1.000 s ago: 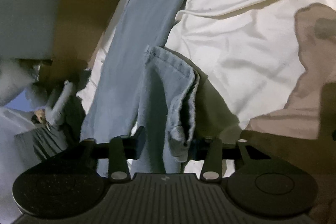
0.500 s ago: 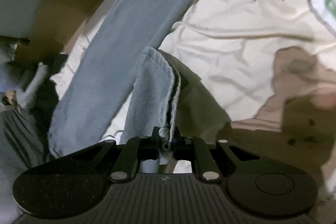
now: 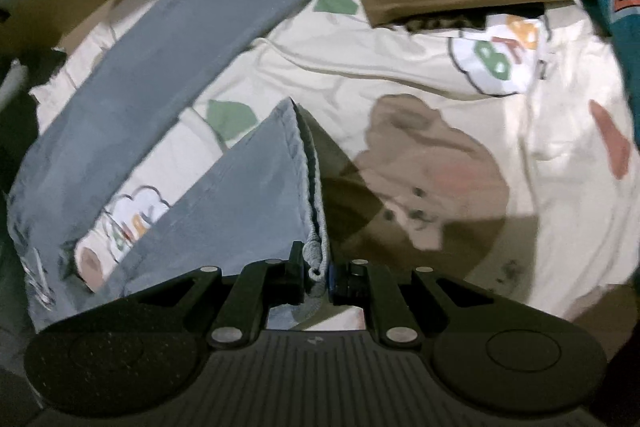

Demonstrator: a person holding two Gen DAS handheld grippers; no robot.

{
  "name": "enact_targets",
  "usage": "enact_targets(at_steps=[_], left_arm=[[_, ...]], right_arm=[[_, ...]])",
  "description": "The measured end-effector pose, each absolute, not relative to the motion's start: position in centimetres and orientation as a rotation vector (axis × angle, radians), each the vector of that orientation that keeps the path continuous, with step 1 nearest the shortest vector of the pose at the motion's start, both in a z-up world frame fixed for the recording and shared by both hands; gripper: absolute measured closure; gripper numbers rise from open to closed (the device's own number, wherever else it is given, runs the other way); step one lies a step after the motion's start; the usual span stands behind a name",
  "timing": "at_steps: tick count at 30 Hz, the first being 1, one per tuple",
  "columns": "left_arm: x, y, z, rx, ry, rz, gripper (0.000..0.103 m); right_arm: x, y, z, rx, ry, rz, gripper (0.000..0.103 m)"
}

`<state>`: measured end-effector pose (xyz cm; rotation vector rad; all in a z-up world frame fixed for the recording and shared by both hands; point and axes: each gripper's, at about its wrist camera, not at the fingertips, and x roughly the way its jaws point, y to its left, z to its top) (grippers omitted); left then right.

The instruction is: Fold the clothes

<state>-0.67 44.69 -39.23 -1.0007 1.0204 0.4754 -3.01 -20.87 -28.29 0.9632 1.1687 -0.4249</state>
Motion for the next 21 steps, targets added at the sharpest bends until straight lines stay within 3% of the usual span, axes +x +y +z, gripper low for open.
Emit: enact_targets(at_steps=[6,8,11,17,21], left_arm=[[-1.6,44.6,-37.8,-1.024,0.986,0.447,0.063],[-1.8,45.0,-37.7,-1.027,0.987,0.436,0.075],[-1.6,44.9,-38.0,-1.011,1.010,0.430,0.083],[-2.1,44.7,-37.6,-0.986,1.040,0.444,0.095],[-2.1,44.3,-36.5,-0.924,1.076,0.438,0.097]], right_arm=[[-4.7,-20.3,-27.8,0.946,1.205,-0.464,0.094],[-5.3,-20.0,-27.7,0.945,1.216,-0.475,0.094],[-6.0,-19.4,-27.5,0.937,1.229,-0.487,0.094],[-7.2,-18.9,-27.2,0.916,1.259,-0.499,0.094],[-7.6,-18.6,-28.0,0.909,1.290,-0.532,0.094]])
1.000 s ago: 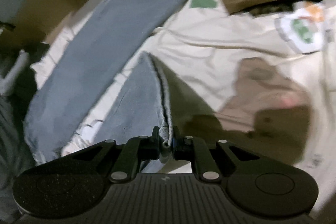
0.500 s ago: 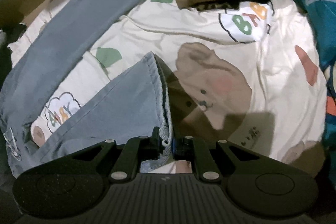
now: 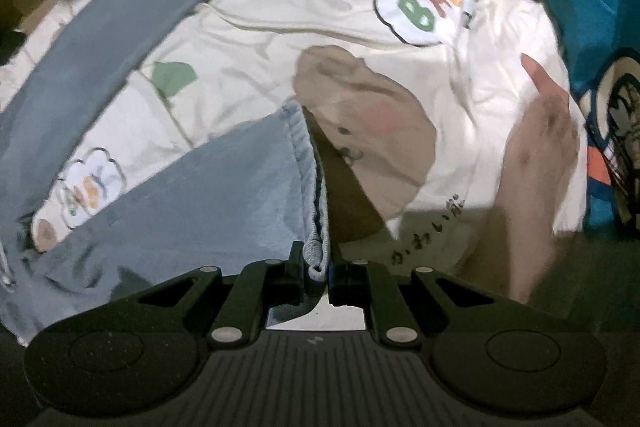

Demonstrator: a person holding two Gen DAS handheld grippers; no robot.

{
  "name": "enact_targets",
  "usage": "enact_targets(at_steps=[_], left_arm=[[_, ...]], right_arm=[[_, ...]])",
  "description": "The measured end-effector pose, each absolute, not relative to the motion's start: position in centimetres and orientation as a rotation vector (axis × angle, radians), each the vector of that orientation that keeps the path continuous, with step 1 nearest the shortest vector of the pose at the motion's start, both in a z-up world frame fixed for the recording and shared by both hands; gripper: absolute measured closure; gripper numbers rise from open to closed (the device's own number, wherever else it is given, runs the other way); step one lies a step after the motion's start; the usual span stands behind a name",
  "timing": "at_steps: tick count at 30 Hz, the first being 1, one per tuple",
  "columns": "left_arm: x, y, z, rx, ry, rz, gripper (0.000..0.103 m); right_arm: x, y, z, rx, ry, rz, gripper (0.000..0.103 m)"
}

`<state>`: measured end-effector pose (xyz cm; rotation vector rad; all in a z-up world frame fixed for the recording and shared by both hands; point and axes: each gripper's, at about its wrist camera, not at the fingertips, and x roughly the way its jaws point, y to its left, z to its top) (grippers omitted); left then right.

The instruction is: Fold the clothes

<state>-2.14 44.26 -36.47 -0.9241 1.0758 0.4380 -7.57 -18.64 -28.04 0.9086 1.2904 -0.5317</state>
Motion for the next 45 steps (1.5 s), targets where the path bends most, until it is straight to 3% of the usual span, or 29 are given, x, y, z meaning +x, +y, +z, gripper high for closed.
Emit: enact_targets(at_steps=[19,24,25,26,28,36,41,45], left_arm=[[1.5,43.7,-38.2,-0.665,1.289,0.434,0.097],[2.7,43.2,-38.5,-0.592,1.363,0.435,0.092],[2.8,43.2,-38.2,-0.577,1.375,0.431,0.089],[3.0,43.1,-37.8,-0.561,1.387,0.427,0.087],[2.7,43.1,-36.6,-0.548,1.384,0.416,0.085],[3.5,43.2,-33.3,-0.548,1.341,0.372,0.082],[6.6,41.9,-32.6,-0.522,1.309,0.329,0.074],[7.5,40.0,-31.5,-0.490,1.291,0.278,0.072]], right_arm=[[-13.3,-13.9,-36.9,1.036,1.536,-0.573,0.094],[-13.7,-12.8,-38.4,1.071,1.572,-0.558,0.093],[-13.7,-12.7,-38.6,1.082,1.570,-0.551,0.089],[-13.7,-13.1,-38.3,1.074,1.556,-0.565,0.076],[-13.6,-13.7,-37.8,1.061,1.527,-0.593,0.067],[-12.1,-15.3,-36.4,1.066,1.305,-0.584,0.063],[-10.9,-16.3,-36.6,1.038,1.173,-0.520,0.054],[-9.8,-17.0,-37.6,0.978,1.133,-0.467,0.054]])
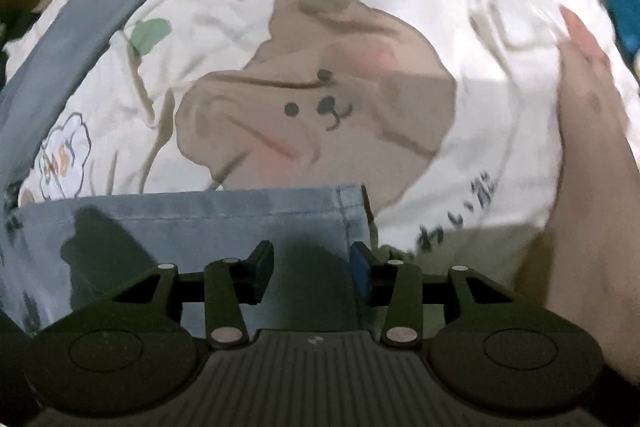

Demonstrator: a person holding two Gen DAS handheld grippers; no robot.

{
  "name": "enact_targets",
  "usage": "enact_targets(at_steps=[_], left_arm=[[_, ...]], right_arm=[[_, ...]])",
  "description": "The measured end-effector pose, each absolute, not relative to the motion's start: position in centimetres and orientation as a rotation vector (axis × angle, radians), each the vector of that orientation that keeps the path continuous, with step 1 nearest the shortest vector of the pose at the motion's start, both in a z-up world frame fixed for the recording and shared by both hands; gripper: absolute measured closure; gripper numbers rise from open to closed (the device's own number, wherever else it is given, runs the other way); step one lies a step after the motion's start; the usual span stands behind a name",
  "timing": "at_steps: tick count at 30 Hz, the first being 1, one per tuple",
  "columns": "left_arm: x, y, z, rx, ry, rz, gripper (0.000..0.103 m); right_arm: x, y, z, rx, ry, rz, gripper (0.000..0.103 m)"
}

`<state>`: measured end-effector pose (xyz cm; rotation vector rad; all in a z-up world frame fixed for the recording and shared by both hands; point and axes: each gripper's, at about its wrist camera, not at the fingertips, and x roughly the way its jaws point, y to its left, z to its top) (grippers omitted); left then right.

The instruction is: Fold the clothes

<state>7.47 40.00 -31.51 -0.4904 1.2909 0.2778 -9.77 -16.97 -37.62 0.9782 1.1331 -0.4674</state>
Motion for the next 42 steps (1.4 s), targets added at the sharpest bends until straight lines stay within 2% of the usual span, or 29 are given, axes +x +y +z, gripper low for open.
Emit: enact_targets(at_steps=[13,23,25,28,30,31,32,33,34,37,42], left_arm=[[15.6,36.3,-33.7,-0.390,1.302,0.139,0.071],[17.8,34.0,-36.6,-0.401,1.347,0.160,0.071],[18.1,33.9,-37.0,-0.411,1.353,0.172,0.068],[18.5,33.9,-37.4,-0.406,1.352,0.211,0.057],[18.8,34.0,-37.5,-0.417,1.339,0.235,0.056],[18.9,34.1,-37.6,-0.423,1.333,0.242,0.054],[19.1,34.0,-37.7,-0.426,1.328,0.242,0.054],[19.3,34.0,-37.8,-0.429,1.324,0.243,0.054],[19.4,33.8,-38.0,-0.418,1.327,0.247,0.057],[19.7,33.5,-38.3,-0.393,1.340,0.253,0.091],[20.1,32.8,-37.6,-0.389,1.333,0.195,0.096]], right_arm=[[-8.5,-18.4,-40.2,0.906,1.069,-0.472,0.054],[-6.7,-17.8,-42.1,0.883,1.114,-0.473,0.053],[-6.6,-17.9,-42.4,0.889,1.118,-0.475,0.053],[-6.4,-17.6,-42.5,0.874,1.120,-0.478,0.053],[-6.5,-17.6,-42.4,0.886,1.123,-0.478,0.059],[-6.5,-17.7,-42.3,0.899,1.129,-0.479,0.066],[-6.6,-17.8,-42.3,0.911,1.135,-0.481,0.080],[-6.8,-17.9,-42.2,0.921,1.142,-0.490,0.086],[-7.0,-18.1,-42.0,0.936,1.144,-0.492,0.088],[-7.2,-18.3,-41.3,0.946,1.156,-0.495,0.089],[-7.2,-18.3,-40.1,0.928,1.194,-0.513,0.091]])
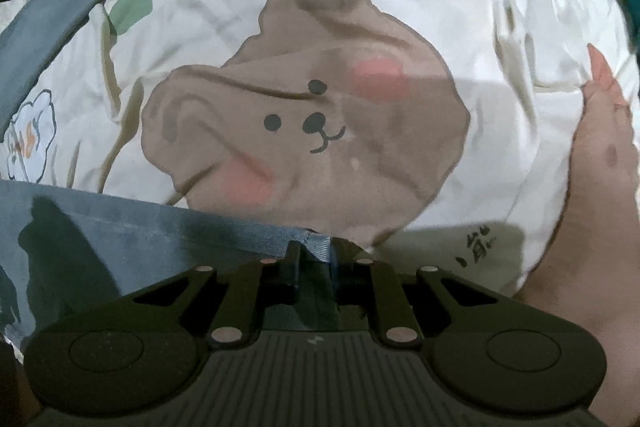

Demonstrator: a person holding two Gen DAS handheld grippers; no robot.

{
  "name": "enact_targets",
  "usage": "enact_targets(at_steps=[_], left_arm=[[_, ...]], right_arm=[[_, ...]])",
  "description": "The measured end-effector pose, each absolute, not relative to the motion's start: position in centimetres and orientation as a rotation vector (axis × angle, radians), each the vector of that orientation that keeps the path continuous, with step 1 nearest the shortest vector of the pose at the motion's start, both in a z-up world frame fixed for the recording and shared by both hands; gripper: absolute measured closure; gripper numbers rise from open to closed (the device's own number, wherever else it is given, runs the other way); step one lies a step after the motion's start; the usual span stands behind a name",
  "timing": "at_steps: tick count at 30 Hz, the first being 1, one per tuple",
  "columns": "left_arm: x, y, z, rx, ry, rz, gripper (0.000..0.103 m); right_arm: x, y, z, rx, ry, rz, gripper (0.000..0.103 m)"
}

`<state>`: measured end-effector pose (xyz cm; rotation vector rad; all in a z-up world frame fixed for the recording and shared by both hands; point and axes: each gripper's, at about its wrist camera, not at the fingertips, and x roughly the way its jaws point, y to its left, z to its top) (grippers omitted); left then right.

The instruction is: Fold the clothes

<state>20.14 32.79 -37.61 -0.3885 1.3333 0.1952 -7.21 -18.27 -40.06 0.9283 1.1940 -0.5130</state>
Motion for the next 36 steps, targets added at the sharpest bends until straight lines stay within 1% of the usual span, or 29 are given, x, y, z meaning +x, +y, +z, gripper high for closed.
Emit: enact_targets(at_steps=[6,12,14,15,17,18,19,20,22,26,30,33,35,36], left_arm=[[21.6,32.6,-37.5,-0.417,1.316,0.174,0.098],[22.9,32.1,-39.1,-0.399,1.335,0.185,0.098],[23.2,32.0,-39.5,-0.399,1.343,0.180,0.096],[23.3,31.9,-39.7,-0.396,1.351,0.175,0.094],[23.4,31.8,-39.6,-0.394,1.360,0.160,0.083],[23.5,32.0,-39.1,-0.392,1.352,0.142,0.080],[23.5,32.3,-38.6,-0.390,1.345,0.124,0.075],[23.6,32.5,-38.2,-0.388,1.337,0.107,0.068],[23.4,33.6,-36.4,-0.387,1.299,0.078,0.058],[22.6,36.7,-33.9,-0.408,1.245,0.059,0.057],[20.7,38.9,-33.0,-0.353,1.230,0.086,0.057],[20.0,39.5,-34.0,-0.367,1.249,0.093,0.064],[19.5,39.4,-34.6,-0.364,1.264,0.078,0.074],[20.1,38.6,-35.5,-0.359,1.274,0.073,0.075]], right_arm=[[-8.2,-18.0,-38.5,0.921,1.240,-0.583,0.092],[-8.9,-17.9,-37.6,0.915,1.256,-0.639,0.093],[-9.0,-17.9,-37.6,0.921,1.260,-0.650,0.093],[-9.0,-17.9,-37.6,0.921,1.262,-0.656,0.093],[-8.9,-17.7,-37.7,0.928,1.259,-0.681,0.093],[-8.8,-17.7,-37.9,0.929,1.258,-0.689,0.093],[-8.7,-17.7,-38.0,0.947,1.251,-0.710,0.093],[-8.6,-17.8,-38.1,0.946,1.248,-0.719,0.093],[-8.4,-17.9,-38.3,0.959,1.237,-0.749,0.093],[-8.0,-18.3,-38.4,0.956,1.233,-0.772,0.093],[-7.8,-18.6,-38.5,0.958,1.243,-0.781,0.093],[-7.8,-18.6,-38.2,0.976,1.235,-0.810,0.093],[-7.9,-18.6,-37.9,0.981,1.232,-0.821,0.094],[-7.9,-18.6,-37.8,0.981,1.232,-0.825,0.094]])
